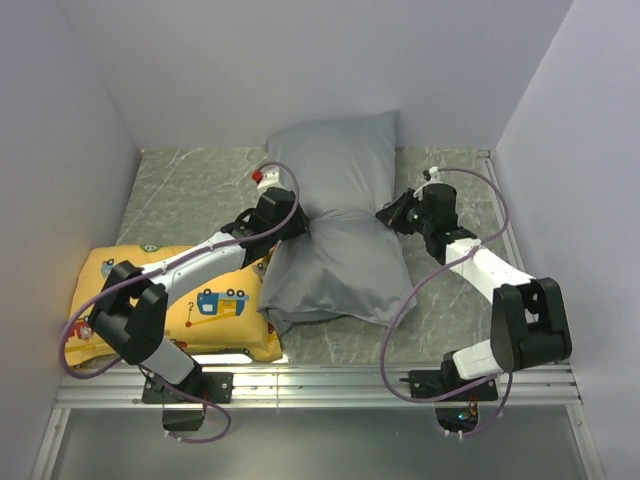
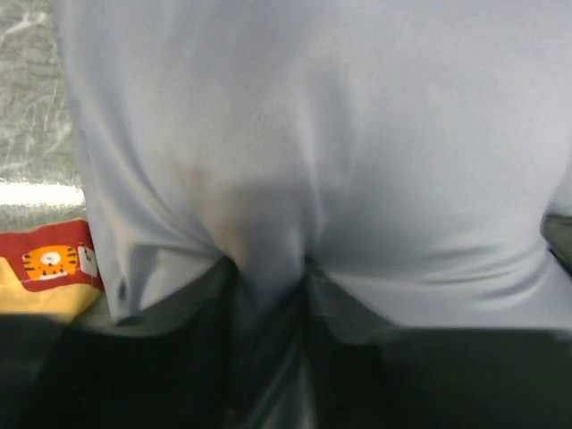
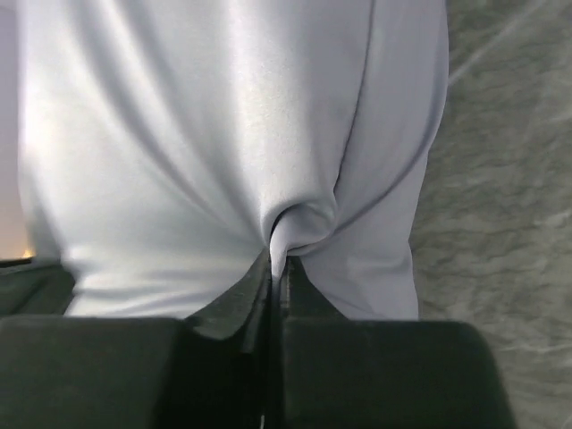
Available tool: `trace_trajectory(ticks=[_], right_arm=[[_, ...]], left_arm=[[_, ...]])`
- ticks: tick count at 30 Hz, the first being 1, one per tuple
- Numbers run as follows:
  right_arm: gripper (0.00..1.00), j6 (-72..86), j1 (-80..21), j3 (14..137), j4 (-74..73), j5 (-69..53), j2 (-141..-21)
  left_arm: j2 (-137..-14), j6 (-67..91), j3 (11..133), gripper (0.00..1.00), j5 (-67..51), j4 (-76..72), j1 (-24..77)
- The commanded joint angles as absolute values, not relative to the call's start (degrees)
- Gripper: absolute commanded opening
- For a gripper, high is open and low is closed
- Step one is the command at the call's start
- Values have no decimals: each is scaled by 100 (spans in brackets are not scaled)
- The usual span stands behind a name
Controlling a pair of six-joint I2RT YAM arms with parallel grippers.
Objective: Remove the pillowcase from the pillow
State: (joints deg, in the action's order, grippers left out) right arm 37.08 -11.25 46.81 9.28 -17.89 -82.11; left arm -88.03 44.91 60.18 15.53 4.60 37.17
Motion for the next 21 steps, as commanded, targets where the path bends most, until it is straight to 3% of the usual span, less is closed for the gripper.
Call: trace_trajectory(ticks=[1,5,8,12,15,21], right_arm=[[0,3753,-1116,5079,757,-2030,-7465],[0,3753,-1160,5615,379,-1943,-6777],[0,3665,-1291,6309,115,-1872,-6785],[0,3490,-1756,7284,-254,-1925,-7355],[0,3138,-2293,7786,-632,-1346,-7689],[0,2963,-2400,7445,-492,-1222,-8076]], left_arm=[[-9026,4456,6214,31,1679,501,3735],[-9245,4473,6398,10,1504,484,3788],[-9456,4640,6460,4,1450,387,4041],[-9773,4869,6592,3,1301,176,4482],[-9888,4904,6653,13,1178,35,4684],[-9204,4983,6294,51,1519,44,4702]])
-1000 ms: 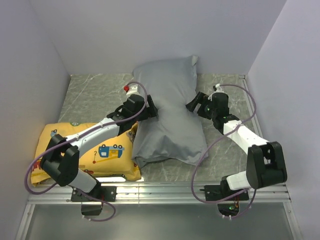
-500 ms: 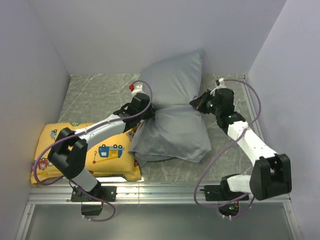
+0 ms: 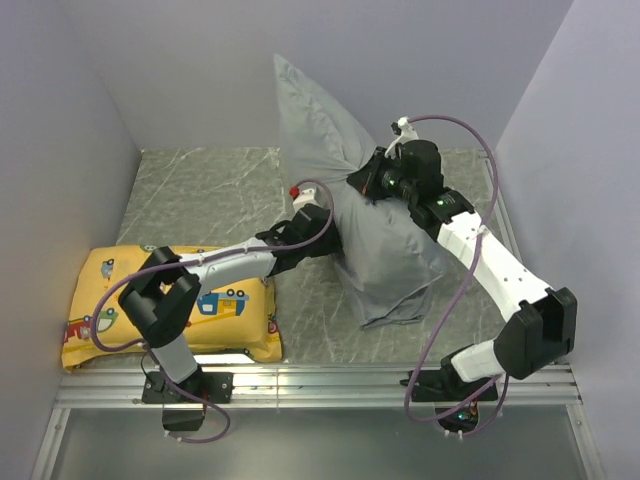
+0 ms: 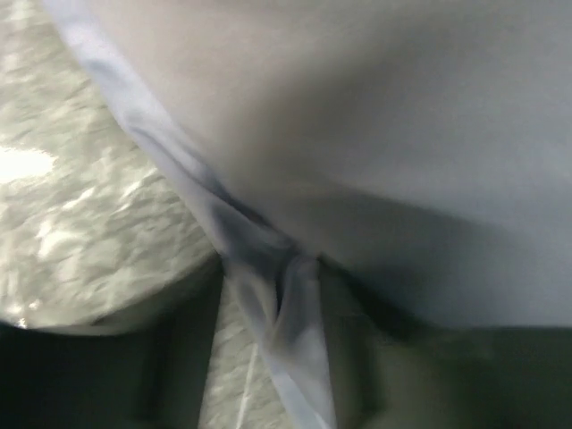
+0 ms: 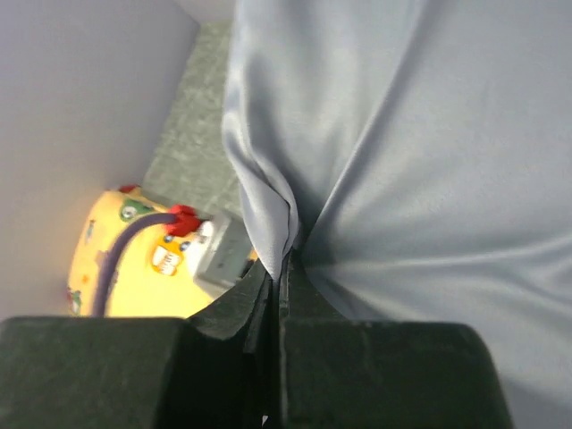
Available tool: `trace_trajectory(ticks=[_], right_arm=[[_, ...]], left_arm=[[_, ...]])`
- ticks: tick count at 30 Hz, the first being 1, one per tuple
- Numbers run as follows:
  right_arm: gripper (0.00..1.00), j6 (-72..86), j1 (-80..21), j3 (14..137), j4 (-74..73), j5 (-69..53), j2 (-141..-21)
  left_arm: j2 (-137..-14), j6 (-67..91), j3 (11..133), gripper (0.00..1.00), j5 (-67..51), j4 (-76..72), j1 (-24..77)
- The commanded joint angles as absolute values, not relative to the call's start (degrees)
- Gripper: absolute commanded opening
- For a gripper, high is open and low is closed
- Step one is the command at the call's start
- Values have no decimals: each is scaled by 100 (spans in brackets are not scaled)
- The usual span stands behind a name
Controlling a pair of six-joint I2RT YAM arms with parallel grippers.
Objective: Remove the pillowcase from the pillow
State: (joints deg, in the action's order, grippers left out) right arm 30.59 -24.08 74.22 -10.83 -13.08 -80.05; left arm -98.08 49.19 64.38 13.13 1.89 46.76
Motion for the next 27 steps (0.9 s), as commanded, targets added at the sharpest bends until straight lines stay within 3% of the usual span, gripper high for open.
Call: trace_trajectory(ticks=[1,4,11,13,19,27], right_arm=[[0,2953,-2408,7401,-492,-1222,-8121],[0,2918,-2408,7330,-431,-1300,-8331],[0,3041,-2408,7259,-88,-1679,-8674],[0,3006,-2399,7426,-132,-1679,-8815],[7,3198,-2364,7883,-45,-2257,-9255],[19,3559,-2356,7638,466,-2962,-9176]], left_arm=[[-9202,4983,6293,56,1590,44,4702],[-8659,4983,6056,68,1740,44,4702],[-7096,4774,5406,71,1908,44,4772],[-6805,4554,5362,79,1863,44,4973],[-6732,3727,5274,95,1819,-527,5694],[-7101,3481,5264,99,1881,-1221,5924]])
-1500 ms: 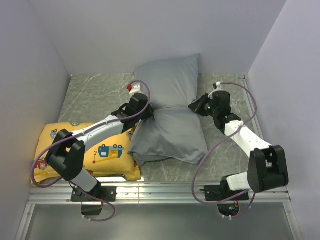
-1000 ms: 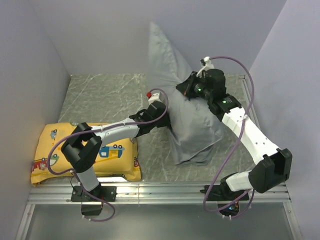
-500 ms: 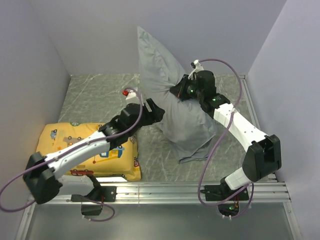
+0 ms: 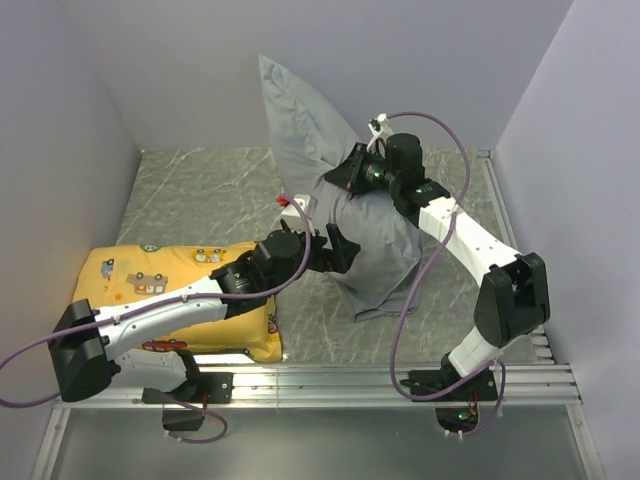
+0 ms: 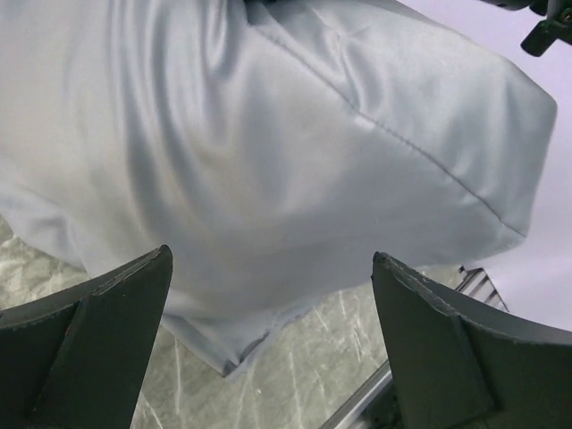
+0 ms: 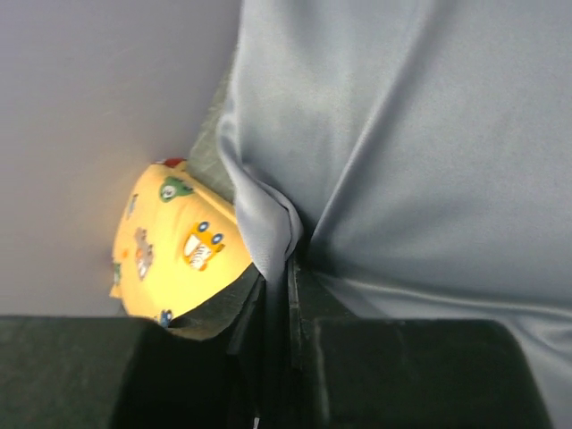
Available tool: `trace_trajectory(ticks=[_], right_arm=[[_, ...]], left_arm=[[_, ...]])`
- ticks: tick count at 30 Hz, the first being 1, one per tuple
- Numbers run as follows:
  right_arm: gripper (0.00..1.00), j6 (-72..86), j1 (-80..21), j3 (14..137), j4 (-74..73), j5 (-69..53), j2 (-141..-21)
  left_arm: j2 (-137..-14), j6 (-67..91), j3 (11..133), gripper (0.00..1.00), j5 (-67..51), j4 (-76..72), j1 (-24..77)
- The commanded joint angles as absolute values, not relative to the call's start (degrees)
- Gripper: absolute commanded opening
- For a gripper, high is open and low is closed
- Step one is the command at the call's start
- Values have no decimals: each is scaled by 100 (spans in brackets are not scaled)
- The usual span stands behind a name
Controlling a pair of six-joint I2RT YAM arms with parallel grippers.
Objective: Remove the pillowcase from the pillow
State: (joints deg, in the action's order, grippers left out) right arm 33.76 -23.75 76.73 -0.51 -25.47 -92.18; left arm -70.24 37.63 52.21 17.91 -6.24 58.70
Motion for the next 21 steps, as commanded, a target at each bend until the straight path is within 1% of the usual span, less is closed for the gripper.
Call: trace_trajectory(ticks=[1,5,7,8,9,11,12,13,14,15,16,18,19,21], right_arm=[[20,3577,-2355,7612,518,-2979,-9158],[32,3569,-2364,7594,475,-2971,-9044],[34,3498,-2356,7673,344,-2927,-9035],[37,3463,-2355,7699,291,-2918,-9018],[38,3385,-2355,7734,238,-2822,-8991],[45,3279,-2355,7752,53,-2708,-8825],[48,3157,-2355,7752,44,-2498,-8746],[53,3094,-2355,7761,-191,-2383,-8667],[56,2972,-2355,7804,-306,-2225,-8492],[58,2910,-2347,7805,-473,-2015,-8395],[62,2866,-2338,7796,-536,-1900,-8176],[67,2813,-2294,7665,-615,-1706,-7885],[72,2813,-2285,7586,-624,-1514,-7571],[75,2786,-2259,7261,-624,-1337,-7209]], left_arm=[[-7223,3437,5317,99,1898,-1248,5933],[-7584,3296,5502,99,1995,-1371,6020],[-7821,3287,5677,93,2100,-1258,6047],[-7883,3296,5747,88,2309,-1187,6047],[-7936,3339,5879,72,2451,-1082,6047],[-7963,3401,5959,53,2819,-853,6047],[-7945,3419,6011,36,2995,-783,6047],[-7902,3471,6055,28,3162,-695,6047],[-7901,3463,6090,22,3451,-555,6038],[-7901,3472,6204,13,3585,-484,6012],[-7919,3524,6275,10,3708,-388,5994],[-7989,3690,6511,4,3823,-36,5837],[-8015,3752,6574,2,3823,-18,5775],[-8085,3840,6705,1,3762,219,5661]])
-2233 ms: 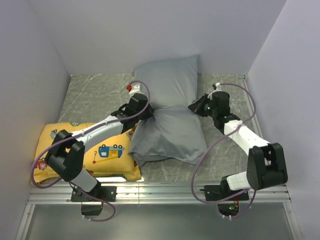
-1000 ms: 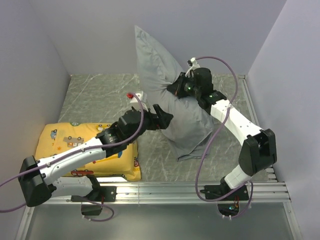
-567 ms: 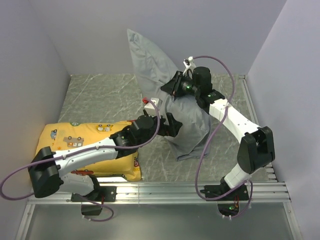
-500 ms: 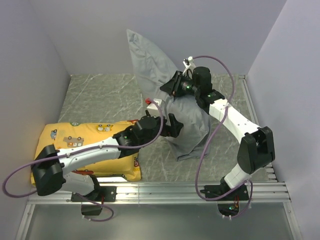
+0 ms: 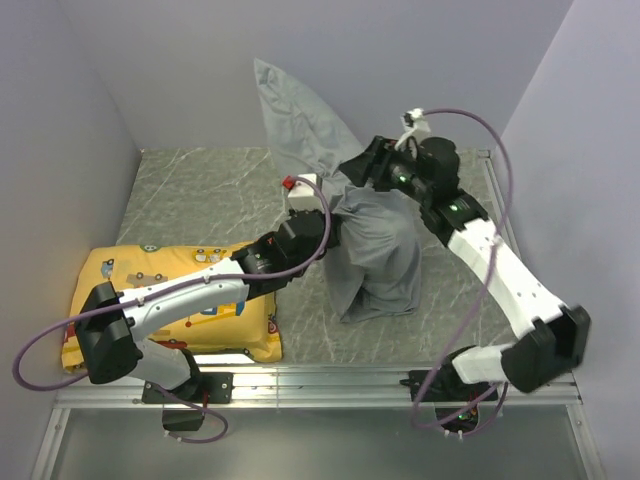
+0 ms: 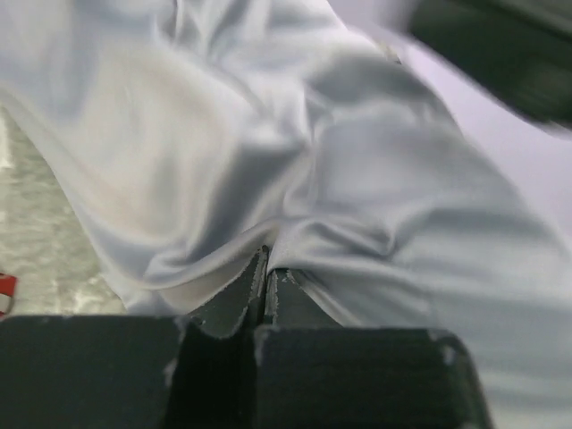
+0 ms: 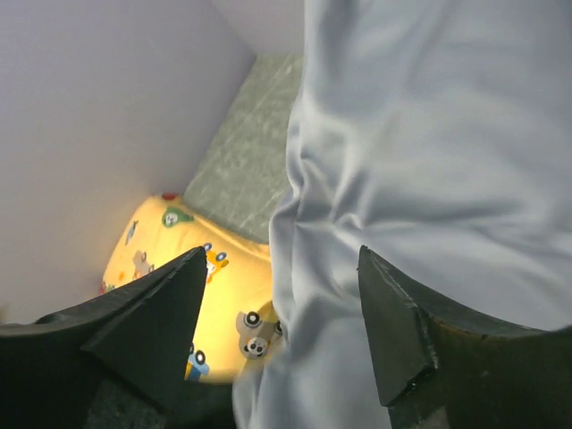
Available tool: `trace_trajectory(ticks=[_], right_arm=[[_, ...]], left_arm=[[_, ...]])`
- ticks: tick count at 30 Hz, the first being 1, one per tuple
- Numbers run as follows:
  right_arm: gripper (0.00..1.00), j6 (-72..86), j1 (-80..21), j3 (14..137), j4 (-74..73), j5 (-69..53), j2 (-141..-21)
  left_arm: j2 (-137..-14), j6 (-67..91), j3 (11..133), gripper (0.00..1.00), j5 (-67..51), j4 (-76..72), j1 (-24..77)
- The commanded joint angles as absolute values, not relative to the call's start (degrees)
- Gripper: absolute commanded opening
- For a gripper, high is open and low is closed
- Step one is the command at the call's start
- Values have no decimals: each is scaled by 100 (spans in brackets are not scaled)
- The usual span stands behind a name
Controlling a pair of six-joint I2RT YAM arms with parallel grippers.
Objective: Remove the pillowcase from the pillow
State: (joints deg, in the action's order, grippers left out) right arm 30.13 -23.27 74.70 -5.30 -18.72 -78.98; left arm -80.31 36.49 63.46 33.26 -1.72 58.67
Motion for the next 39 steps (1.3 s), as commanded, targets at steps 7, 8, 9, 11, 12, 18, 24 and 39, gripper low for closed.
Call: trace_trajectory(ticks=[7,8,9,11,12,18,24,39], right_arm=[[78,2803,-2241,5680,-580,-607,-5330],[78,2847,-2250,5260,-545,-606,-5135],[78,2874,-2285,5064,-528,-615,-4976],[76,2839,-2355,4582,-545,-580,-4502],[73,2839,-2416,4431,-588,-458,-4335],[73,2699,-2804,3525,-773,184,-2805],[74,2497,-2839,3577,-940,414,-2162],[71,2241,-3225,4025,-1441,536,-2733]], left_arm=[[-8297,3630,7180,1,3630,255,5590],[-8332,3612,7242,1,3647,290,5599],[-8384,3586,7347,1,3647,342,5590],[-8402,3560,7418,1,3639,369,5590],[-8420,3551,7479,1,3665,387,5581],[-8551,3489,7760,1,3586,518,5528],[-8841,3463,8138,0,3498,641,5520],[-9712,3278,9307,0,3243,949,5177]])
